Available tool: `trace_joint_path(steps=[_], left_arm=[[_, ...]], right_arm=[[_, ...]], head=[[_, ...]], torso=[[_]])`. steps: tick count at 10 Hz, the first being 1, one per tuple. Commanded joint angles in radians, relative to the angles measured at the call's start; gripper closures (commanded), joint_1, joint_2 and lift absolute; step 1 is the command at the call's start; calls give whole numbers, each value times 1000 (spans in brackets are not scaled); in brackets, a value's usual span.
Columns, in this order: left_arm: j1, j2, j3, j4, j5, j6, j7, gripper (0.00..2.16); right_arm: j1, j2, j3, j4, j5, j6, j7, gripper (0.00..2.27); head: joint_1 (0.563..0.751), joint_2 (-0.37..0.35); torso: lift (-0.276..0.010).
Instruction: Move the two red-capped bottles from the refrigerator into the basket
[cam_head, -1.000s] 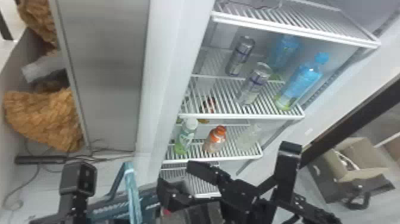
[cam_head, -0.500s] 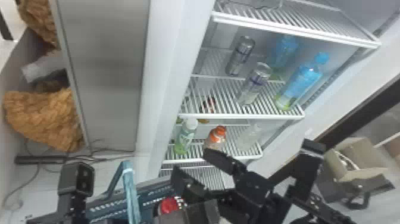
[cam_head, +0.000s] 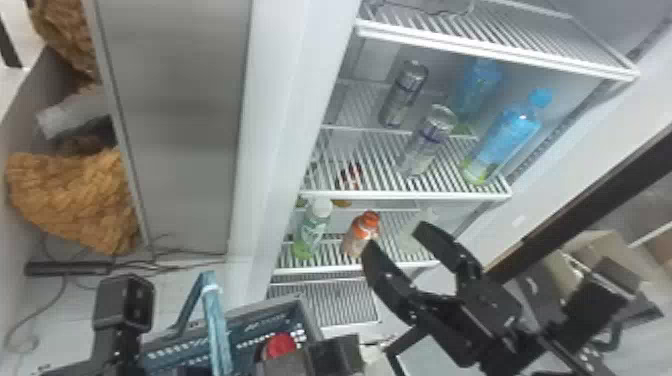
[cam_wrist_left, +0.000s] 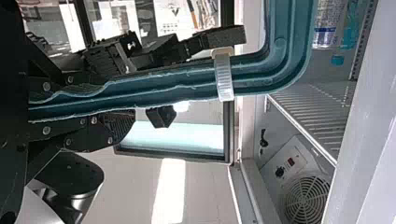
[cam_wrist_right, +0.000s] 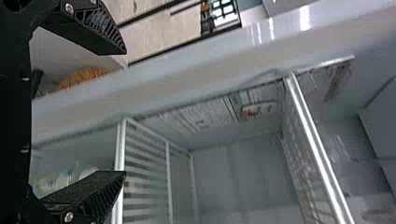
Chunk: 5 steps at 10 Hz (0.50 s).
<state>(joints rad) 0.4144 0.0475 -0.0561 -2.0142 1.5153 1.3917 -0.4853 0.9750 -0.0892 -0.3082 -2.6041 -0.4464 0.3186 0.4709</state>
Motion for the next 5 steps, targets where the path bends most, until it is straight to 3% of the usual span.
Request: trace_joint_path(steps=[1,5], left_arm=[[0,0,2,-2,2,-3,-1,1205],[0,0,8,-2,2,-7,-4,1205]], right_arm=[[31,23,-35,9,26,-66,3,99],[83,39,-67,131,28,-272,17,128]], head=[[695,-350],[695,-350]], torso=[[0],[0]])
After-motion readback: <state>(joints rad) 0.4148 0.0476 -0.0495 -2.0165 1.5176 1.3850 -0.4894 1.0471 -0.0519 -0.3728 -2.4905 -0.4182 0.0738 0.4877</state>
